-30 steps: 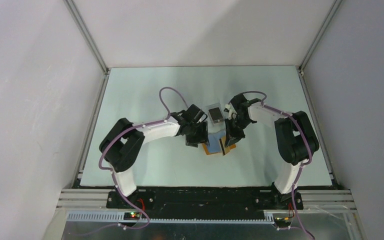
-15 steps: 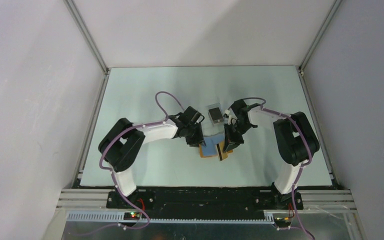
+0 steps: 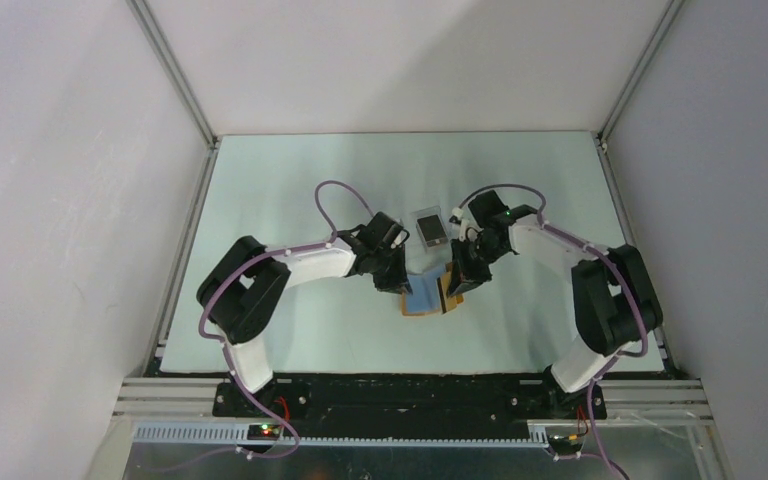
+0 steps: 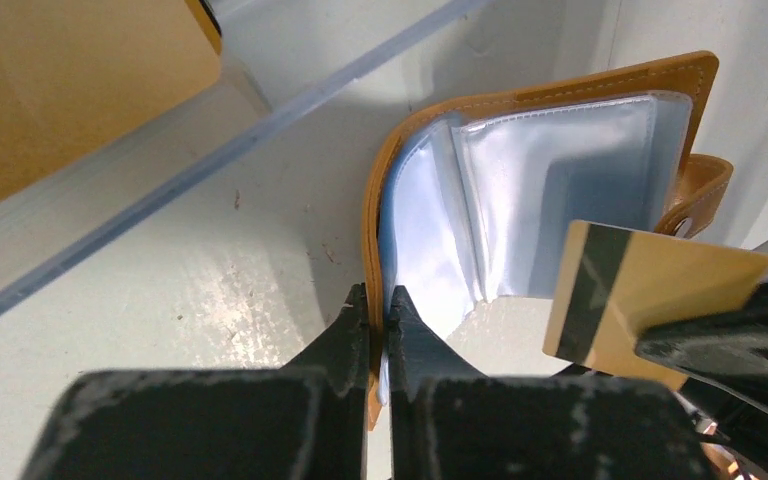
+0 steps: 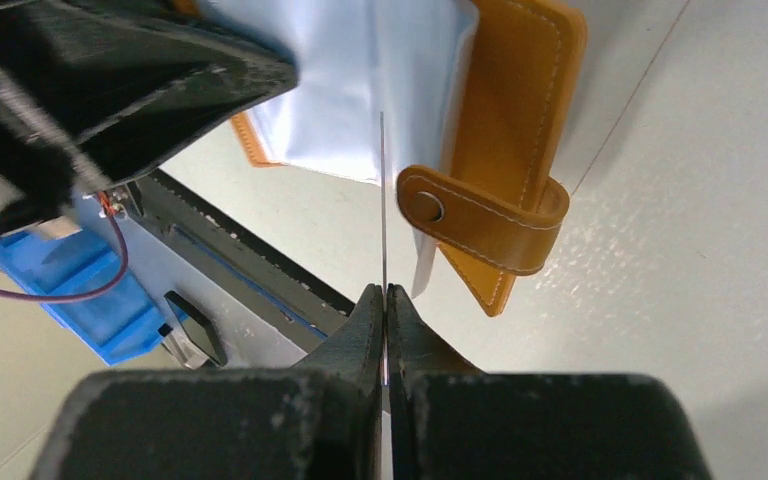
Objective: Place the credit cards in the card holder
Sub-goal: Insert the credit card into the card holder.
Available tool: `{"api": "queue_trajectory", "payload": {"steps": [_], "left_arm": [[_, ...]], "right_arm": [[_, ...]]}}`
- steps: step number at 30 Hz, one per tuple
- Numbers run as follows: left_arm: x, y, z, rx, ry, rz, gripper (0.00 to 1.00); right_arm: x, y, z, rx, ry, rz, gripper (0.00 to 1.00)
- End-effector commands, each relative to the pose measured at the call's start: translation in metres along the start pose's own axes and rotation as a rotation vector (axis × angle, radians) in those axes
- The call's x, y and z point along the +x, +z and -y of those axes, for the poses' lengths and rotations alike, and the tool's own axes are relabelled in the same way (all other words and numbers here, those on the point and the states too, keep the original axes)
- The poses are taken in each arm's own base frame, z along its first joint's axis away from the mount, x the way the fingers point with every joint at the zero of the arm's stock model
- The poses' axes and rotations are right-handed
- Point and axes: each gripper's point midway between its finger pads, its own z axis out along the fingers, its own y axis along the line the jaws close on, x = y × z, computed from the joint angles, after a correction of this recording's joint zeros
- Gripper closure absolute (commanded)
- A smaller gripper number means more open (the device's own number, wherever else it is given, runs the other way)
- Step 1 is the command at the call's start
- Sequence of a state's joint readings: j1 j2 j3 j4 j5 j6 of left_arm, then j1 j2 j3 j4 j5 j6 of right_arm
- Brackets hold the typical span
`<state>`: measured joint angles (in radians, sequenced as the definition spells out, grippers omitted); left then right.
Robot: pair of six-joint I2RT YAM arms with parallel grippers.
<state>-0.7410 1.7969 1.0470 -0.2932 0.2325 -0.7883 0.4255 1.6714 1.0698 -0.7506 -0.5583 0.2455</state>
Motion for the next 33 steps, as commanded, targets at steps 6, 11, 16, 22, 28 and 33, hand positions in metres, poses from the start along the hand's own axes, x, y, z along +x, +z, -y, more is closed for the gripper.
{"api": "queue_trajectory", "payload": {"steps": [6, 11, 16, 22, 28, 33], "left_arm": [[-0.001, -0.015, 0.012, 0.046, 0.059, -0.002, 1.00], [-0.003, -0.021, 0.016, 0.054, 0.059, 0.006, 1.00], [0.000, -0.022, 0.020, 0.075, 0.078, -0.012, 1.00], [0.009, -0.021, 0.016, 0.078, 0.099, -0.039, 1.00], [0.010, -0.017, 0.012, 0.068, 0.109, -0.045, 1.00], [0.006, -0.021, 0.009, 0.041, 0.103, -0.031, 0.69]], "right_arm": [[-0.009, -0.008, -0.035, -0.085, -0.114, 0.027, 1.00], [-0.007, 0.006, -0.044, -0.067, -0.140, -0.005, 1.00], [-0.022, 0.013, -0.032, 0.018, -0.122, 0.003, 1.00], [-0.022, 0.023, 0.002, 0.130, -0.091, -0.033, 1.00], [-0.020, 0.026, 0.016, 0.069, -0.028, -0.033, 1.00], [-0.012, 0.028, 0.026, 0.062, 0.001, -0.053, 1.00]]}}
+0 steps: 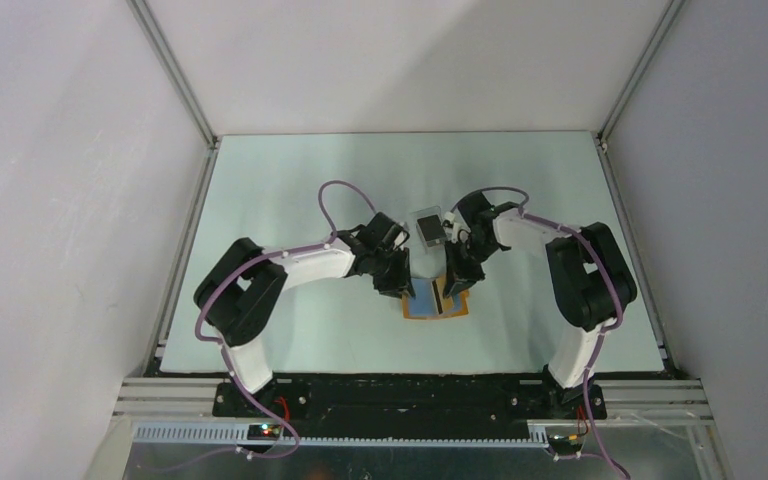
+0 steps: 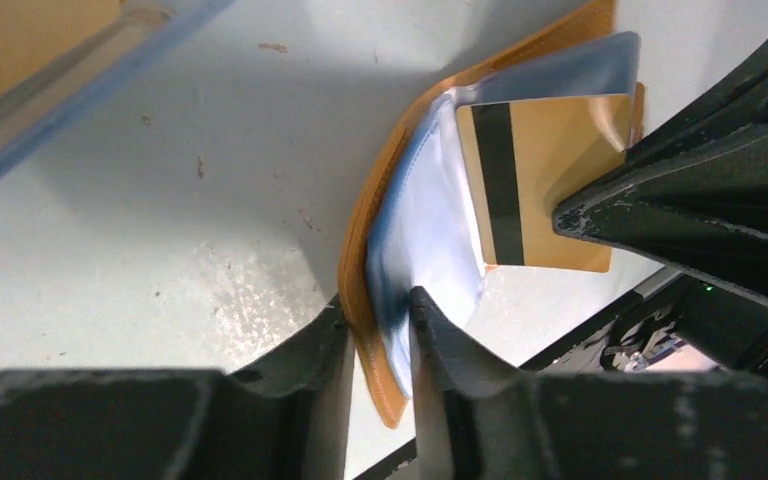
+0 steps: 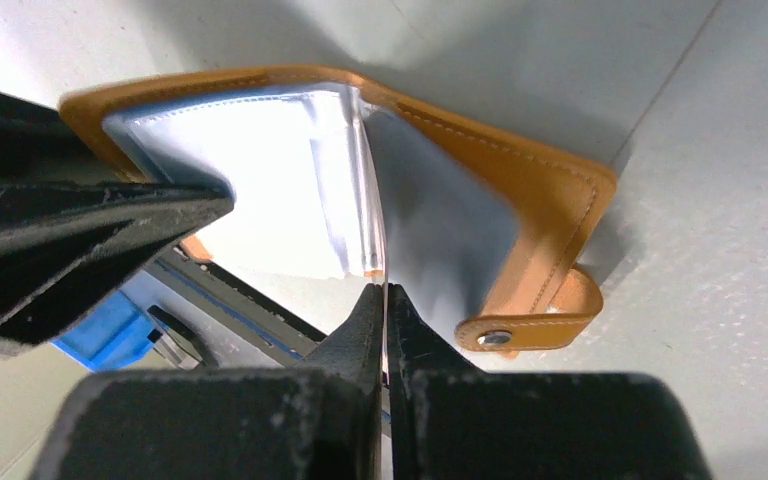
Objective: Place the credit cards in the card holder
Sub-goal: Insert the credit card into the card holder.
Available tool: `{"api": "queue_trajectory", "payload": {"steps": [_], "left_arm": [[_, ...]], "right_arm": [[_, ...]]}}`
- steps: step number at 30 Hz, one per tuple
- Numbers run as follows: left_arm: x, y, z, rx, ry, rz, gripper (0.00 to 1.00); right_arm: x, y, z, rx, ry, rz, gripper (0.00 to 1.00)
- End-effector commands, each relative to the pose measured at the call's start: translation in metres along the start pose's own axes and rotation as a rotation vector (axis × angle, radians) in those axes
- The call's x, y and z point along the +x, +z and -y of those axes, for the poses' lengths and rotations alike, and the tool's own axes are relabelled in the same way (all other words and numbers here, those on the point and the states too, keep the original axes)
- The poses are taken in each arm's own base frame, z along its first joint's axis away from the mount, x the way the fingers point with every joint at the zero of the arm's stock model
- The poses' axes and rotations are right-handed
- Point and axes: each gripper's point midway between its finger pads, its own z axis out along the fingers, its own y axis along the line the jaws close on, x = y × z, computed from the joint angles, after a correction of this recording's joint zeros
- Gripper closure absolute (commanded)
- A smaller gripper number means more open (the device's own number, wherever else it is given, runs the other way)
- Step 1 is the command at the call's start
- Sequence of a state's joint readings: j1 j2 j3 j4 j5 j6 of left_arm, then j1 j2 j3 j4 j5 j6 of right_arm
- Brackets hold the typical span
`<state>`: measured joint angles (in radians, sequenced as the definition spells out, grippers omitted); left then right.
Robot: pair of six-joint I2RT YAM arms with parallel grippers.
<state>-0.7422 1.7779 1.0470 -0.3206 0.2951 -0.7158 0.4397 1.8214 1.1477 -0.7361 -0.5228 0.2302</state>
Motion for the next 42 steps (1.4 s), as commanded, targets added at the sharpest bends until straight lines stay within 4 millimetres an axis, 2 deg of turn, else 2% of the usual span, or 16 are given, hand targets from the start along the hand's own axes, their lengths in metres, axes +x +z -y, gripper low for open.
{"api": "queue_trajectory", "payload": {"steps": [1, 3, 7, 12, 18, 21, 24, 26, 30, 32, 39, 42], "left_arm": [[-0.002, -0.014, 0.000, -0.028, 0.026, 0.015, 0.62], [-0.003, -0.019, -0.008, -0.081, 0.024, 0.025, 0.53], [-0.006, -0.033, -0.018, -0.155, 0.019, 0.062, 0.46], [-0.018, -0.054, 0.001, -0.103, 0.039, 0.122, 0.48], [-0.030, -0.066, 0.040, 0.027, 0.066, 0.116, 0.58], [-0.039, -0.077, 0.065, 0.096, 0.092, 0.127, 0.68], [-0.041, -0.074, 0.074, 0.114, 0.096, 0.115, 0.80], [-0.035, -0.064, 0.073, 0.106, 0.089, 0.085, 0.85], [-0.017, -0.036, 0.056, 0.039, 0.056, 0.019, 0.92], [-0.005, -0.022, 0.036, -0.020, 0.025, -0.013, 0.95], [0.017, -0.001, -0.008, -0.146, -0.020, -0.067, 1.00], [0.025, 0.003, -0.035, -0.223, -0.071, -0.083, 1.00]], "right_arm": [[0.006, 0.004, 0.012, 0.014, 0.001, -0.012, 1.00], [0.009, 0.006, 0.013, 0.007, 0.007, -0.023, 1.00], [0.016, 0.008, 0.015, 0.006, 0.023, -0.039, 1.00], [0.019, 0.010, 0.013, -0.008, 0.027, -0.048, 1.00], [0.018, 0.011, 0.009, -0.013, 0.020, -0.042, 1.00], [0.020, 0.014, 0.009, -0.007, 0.022, -0.053, 1.00], [0.021, 0.016, 0.010, -0.006, 0.026, -0.057, 1.00], [0.020, 0.016, 0.008, -0.013, 0.029, -0.056, 1.00], [0.019, 0.015, 0.004, -0.036, 0.036, -0.051, 1.00], [0.018, 0.015, 0.002, -0.048, 0.036, -0.051, 1.00], [0.019, 0.018, 0.003, -0.069, 0.048, -0.056, 1.00], [0.022, 0.019, 0.005, -0.082, 0.050, -0.058, 1.00]]}}
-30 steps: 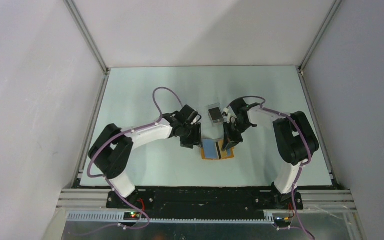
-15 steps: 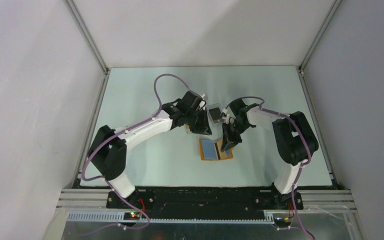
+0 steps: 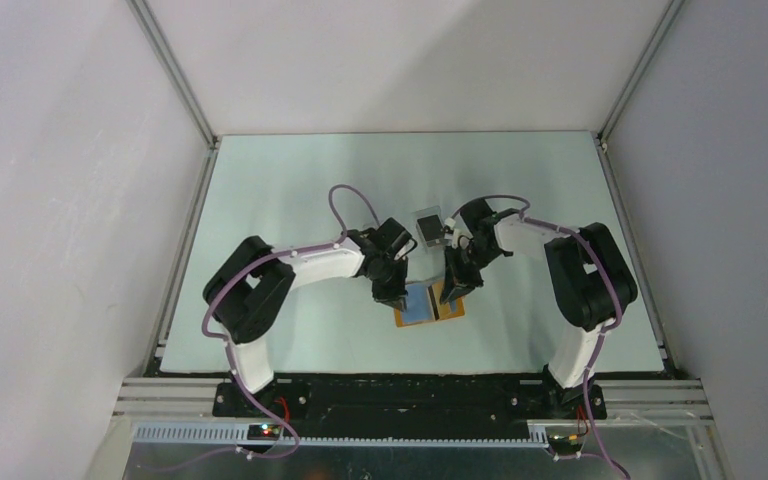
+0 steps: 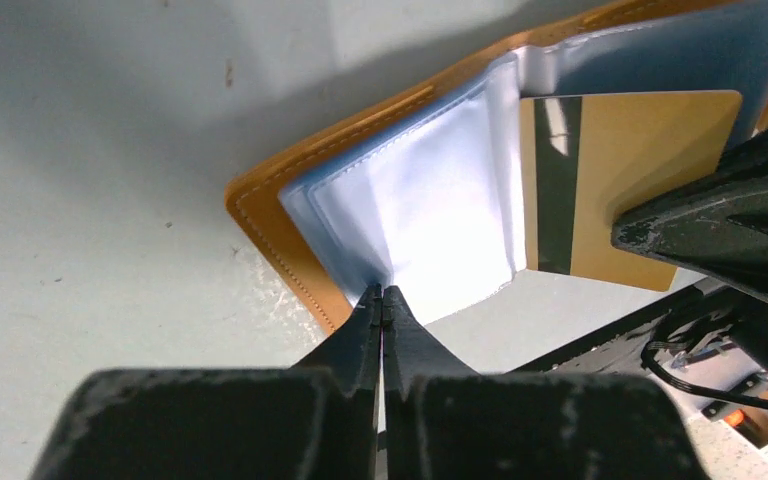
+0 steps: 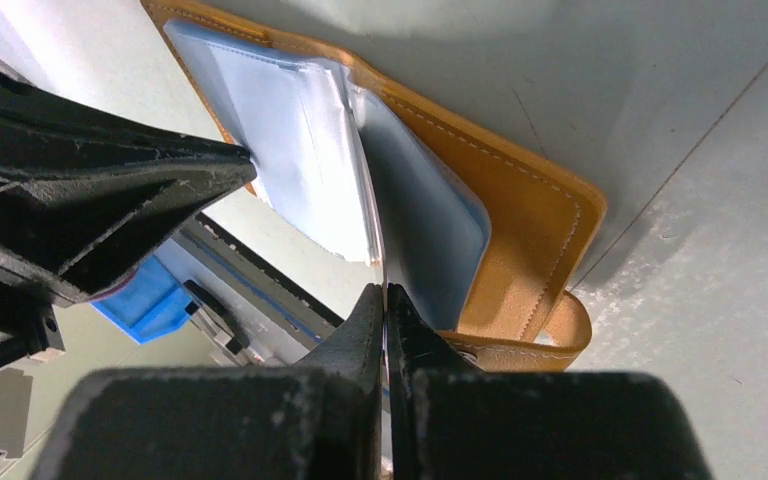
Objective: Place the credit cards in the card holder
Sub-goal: Insert the credit card into the card holder.
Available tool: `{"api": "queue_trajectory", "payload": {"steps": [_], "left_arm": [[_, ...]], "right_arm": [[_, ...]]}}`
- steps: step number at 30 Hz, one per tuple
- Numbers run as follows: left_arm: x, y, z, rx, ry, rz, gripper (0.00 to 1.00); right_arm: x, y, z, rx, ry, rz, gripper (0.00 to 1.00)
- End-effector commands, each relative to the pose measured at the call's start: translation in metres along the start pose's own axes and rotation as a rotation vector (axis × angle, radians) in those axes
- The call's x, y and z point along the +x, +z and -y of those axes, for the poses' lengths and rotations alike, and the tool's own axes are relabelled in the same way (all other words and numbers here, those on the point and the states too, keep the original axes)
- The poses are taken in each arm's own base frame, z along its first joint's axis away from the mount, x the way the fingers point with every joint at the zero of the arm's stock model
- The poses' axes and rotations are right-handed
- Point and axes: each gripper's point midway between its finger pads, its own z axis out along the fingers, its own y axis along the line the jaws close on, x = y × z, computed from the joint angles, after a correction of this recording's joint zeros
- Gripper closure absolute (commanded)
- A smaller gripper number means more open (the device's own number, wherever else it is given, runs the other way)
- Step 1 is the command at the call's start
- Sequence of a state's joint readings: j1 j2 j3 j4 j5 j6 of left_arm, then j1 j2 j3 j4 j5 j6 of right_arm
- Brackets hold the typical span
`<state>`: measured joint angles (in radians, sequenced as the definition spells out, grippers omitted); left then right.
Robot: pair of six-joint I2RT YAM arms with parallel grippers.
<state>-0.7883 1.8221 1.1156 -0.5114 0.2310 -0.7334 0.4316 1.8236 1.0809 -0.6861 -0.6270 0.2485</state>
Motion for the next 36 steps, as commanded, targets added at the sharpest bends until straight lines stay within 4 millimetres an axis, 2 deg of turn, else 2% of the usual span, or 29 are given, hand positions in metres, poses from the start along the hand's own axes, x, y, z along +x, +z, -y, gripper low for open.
{"api": "queue_trajectory", "payload": {"steps": [1, 3, 6, 13, 26, 36], "left_arm": [[0.001, 0.006, -0.028, -0.092, -0.071, 0.002, 1.00], [0.004, 0.010, -0.037, -0.117, -0.083, -0.015, 1.00], [0.004, 0.016, -0.039, -0.130, -0.084, -0.038, 1.00], [0.003, 0.013, -0.048, -0.189, -0.074, -0.039, 1.00], [0.002, 0.013, -0.048, -0.202, -0.060, -0.056, 1.00], [0.002, 0.014, -0.049, -0.203, -0.058, -0.063, 1.00]], "right_arm": [[0.005, 0.010, 0.012, 0.007, 0.013, -0.012, 1.00], [0.007, 0.012, 0.013, -0.003, 0.014, -0.014, 1.00], [0.007, 0.016, 0.014, -0.015, 0.011, -0.025, 1.00], [0.010, 0.013, 0.017, -0.037, 0.008, -0.042, 1.00], [0.015, 0.017, 0.000, -0.166, -0.026, -0.081, 1.00], [0.017, 0.001, -0.020, -0.239, -0.071, -0.066, 1.00]]}}
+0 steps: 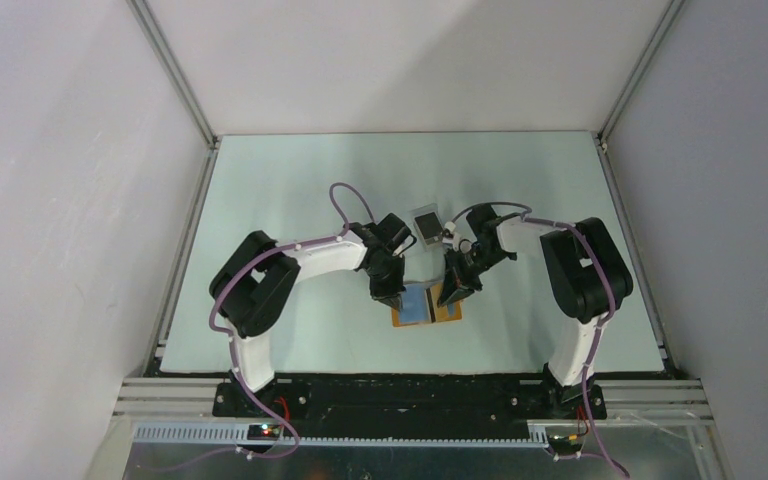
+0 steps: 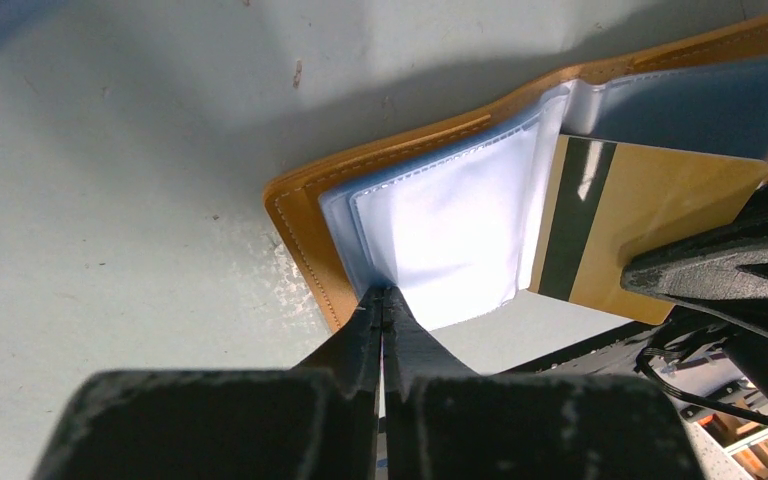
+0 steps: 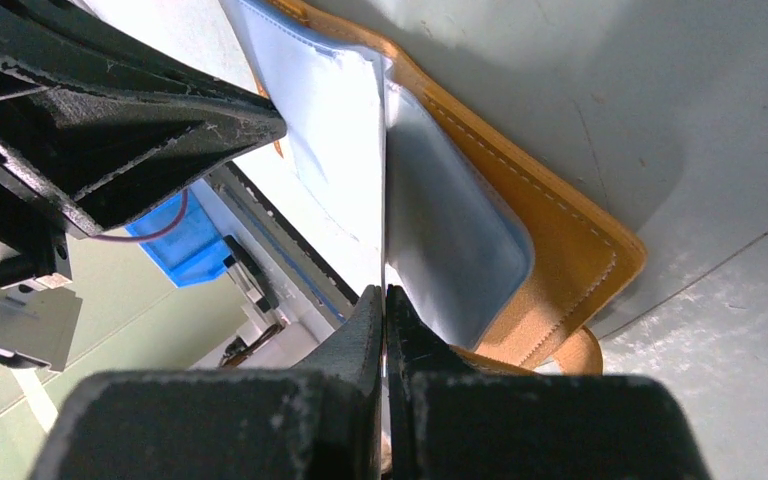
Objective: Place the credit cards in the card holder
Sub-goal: Insert the credit card into the card holder.
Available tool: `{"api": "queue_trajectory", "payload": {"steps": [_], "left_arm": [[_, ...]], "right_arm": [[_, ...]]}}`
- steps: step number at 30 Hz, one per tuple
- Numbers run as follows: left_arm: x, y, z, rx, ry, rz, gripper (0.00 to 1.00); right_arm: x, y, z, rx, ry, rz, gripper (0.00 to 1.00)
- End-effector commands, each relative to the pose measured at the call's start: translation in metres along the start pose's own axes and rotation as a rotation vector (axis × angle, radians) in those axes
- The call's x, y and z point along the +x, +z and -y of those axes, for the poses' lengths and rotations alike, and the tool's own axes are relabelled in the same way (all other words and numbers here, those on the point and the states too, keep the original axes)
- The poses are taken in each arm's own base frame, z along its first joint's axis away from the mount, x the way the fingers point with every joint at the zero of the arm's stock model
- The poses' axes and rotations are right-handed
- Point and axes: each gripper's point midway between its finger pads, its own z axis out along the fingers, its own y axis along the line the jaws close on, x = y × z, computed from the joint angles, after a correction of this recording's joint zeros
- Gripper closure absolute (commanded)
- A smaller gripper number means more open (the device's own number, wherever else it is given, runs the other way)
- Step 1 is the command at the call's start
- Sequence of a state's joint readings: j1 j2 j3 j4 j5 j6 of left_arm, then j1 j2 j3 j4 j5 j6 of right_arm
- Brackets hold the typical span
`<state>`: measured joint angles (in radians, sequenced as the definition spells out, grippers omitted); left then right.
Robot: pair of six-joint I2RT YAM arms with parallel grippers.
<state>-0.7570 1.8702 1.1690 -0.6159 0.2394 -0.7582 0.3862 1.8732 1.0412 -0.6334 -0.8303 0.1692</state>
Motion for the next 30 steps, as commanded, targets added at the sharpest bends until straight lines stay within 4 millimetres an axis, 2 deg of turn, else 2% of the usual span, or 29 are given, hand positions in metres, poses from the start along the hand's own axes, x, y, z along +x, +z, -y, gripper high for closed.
{"api": "queue_trajectory", "payload": {"steps": [1, 12, 16, 21, 30], "left_arm": [[-0.002, 0.017, -0.034, -0.143, 0.015, 0.008, 1.00], [-0.004, 0.014, -0.034, -0.150, 0.025, 0.010, 1.00], [-0.003, 0.014, -0.034, -0.151, 0.025, 0.007, 1.00], [-0.004, 0.014, -0.033, -0.149, 0.031, 0.007, 1.00], [-0.003, 0.015, -0.033, -0.149, 0.034, -0.002, 1.00]], "right_arm": [[0.011, -0.001, -0.015, -0.048, -0.054, -0.022, 1.00], [0.019, -0.010, -0.019, -0.027, -0.069, -0.029, 1.00], [0.018, -0.013, -0.005, 0.082, -0.052, -0.004, 1.00], [0.013, -0.011, 0.006, 0.139, -0.035, 0.011, 1.00], [0.003, -0.001, -0.001, 0.038, -0.040, 0.009, 1.00]]}}
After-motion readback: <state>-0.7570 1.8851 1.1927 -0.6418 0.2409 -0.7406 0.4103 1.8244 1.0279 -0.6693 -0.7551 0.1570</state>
